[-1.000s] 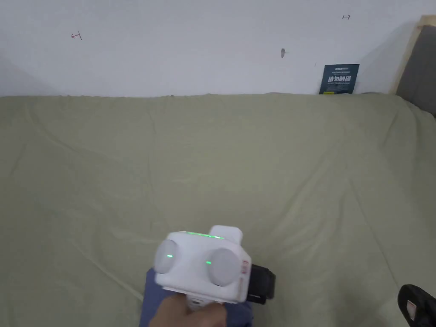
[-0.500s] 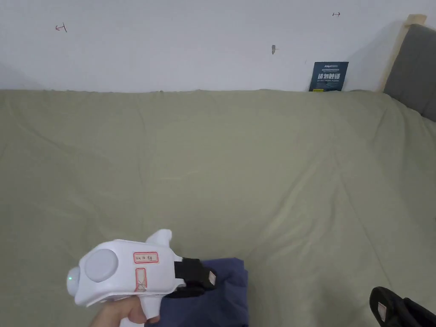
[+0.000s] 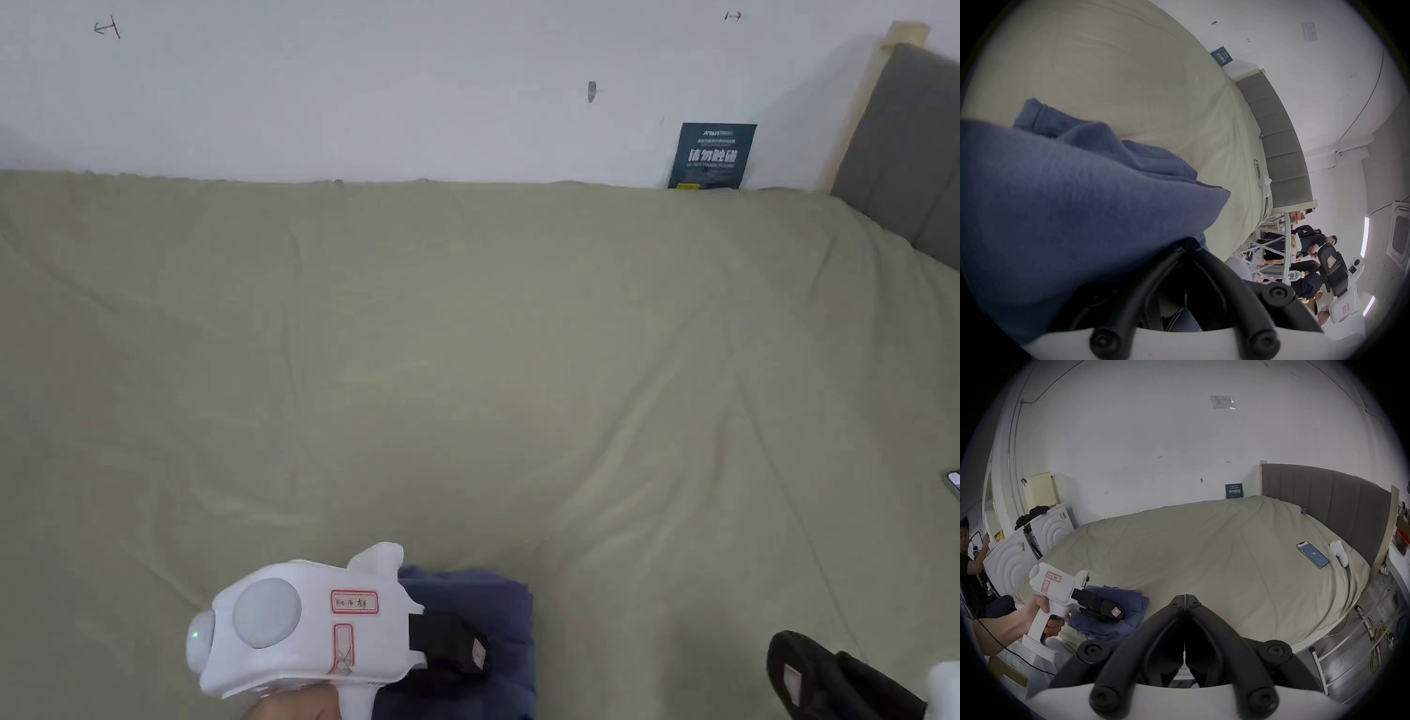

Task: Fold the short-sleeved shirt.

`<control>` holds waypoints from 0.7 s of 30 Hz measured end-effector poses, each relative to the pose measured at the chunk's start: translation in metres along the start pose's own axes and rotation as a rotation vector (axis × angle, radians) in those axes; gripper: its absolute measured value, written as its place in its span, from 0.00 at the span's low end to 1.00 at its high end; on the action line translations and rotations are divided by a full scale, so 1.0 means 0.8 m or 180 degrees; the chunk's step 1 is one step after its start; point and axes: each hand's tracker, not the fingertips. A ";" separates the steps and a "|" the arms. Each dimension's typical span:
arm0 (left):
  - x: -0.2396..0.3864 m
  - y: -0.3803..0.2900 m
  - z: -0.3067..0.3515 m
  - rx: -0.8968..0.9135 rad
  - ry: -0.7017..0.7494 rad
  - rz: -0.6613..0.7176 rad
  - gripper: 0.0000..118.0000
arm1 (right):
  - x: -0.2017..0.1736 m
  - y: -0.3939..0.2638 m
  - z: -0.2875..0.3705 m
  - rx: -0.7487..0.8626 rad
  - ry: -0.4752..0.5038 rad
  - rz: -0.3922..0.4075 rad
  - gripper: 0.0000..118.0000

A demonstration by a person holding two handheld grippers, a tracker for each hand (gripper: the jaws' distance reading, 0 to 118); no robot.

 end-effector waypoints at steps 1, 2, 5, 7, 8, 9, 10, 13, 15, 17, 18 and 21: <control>0.005 -0.001 0.014 0.0052 0.0030 -0.0088 0.00 | -0.005 0.003 -0.006 -0.0025 0.0070 0.0019 0.00; 0.010 -0.002 0.031 0.0107 0.0076 -0.0170 0.00 | -0.012 0.008 -0.016 -0.0059 0.0154 0.0041 0.00; 0.010 -0.007 0.090 0.0311 0.0263 -0.0403 0.00 | -0.039 0.023 -0.062 -0.0329 0.0603 0.0013 0.00; -0.001 -0.012 0.126 0.0456 0.0409 -0.0414 0.00 | -0.061 0.027 -0.106 -0.0652 0.0971 -0.0011 0.00; -0.006 -0.014 0.142 0.0497 0.0521 -0.0407 0.00 | -0.070 0.025 -0.132 -0.0808 0.1264 -0.0075 0.00; -0.010 -0.017 0.154 0.0537 0.0627 -0.0407 0.00 | -0.077 0.023 -0.154 -0.0956 0.1485 -0.0197 0.00; -0.017 -0.020 0.164 0.0585 0.0700 -0.0444 0.00 | -0.082 0.017 -0.182 -0.1176 0.1699 -0.0387 0.00; -0.044 -0.023 0.183 0.0651 0.0886 -0.0352 0.00 | -0.082 -0.010 -0.254 -0.1666 0.2247 -0.0859 0.00; -0.063 -0.021 0.186 0.0653 0.0888 -0.0218 0.00 | -0.072 -0.037 -0.290 -0.2013 0.2535 -0.1164 0.00; -0.079 -0.019 0.185 0.0655 0.0853 -0.0113 0.00 | -0.051 -0.073 -0.315 -0.2217 0.2480 -0.1395 0.00; -0.084 -0.018 0.183 0.0639 0.0863 -0.0102 0.00 | -0.039 -0.087 -0.323 -0.2216 0.2560 -0.1559 0.00; -0.098 -0.014 0.178 0.0606 0.0854 -0.0063 0.00 | -0.016 -0.103 -0.325 -0.2104 0.2834 -0.2212 0.00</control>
